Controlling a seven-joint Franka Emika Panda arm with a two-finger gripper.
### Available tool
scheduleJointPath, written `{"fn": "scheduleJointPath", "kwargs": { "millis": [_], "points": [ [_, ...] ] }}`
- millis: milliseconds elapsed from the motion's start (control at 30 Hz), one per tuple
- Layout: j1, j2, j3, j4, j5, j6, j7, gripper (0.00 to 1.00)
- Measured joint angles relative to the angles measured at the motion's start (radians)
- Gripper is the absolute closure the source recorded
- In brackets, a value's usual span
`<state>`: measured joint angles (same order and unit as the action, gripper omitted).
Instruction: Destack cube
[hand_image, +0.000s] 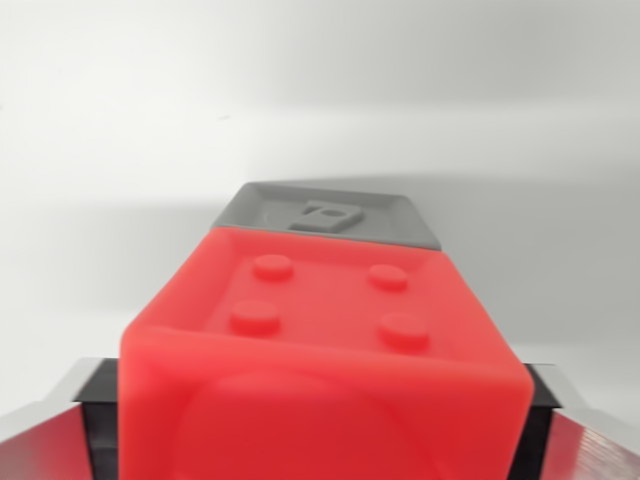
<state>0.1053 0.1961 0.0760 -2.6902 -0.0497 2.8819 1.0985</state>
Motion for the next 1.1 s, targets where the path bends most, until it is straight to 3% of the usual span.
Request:
{"fn": "scheduleJointPath", "kwargs": {
  "millis": [1100],
  "points": [
    [0.000,-0.018,0.001,-0.002,0.002,-0.014,-0.002,1.00]
  ]
}}
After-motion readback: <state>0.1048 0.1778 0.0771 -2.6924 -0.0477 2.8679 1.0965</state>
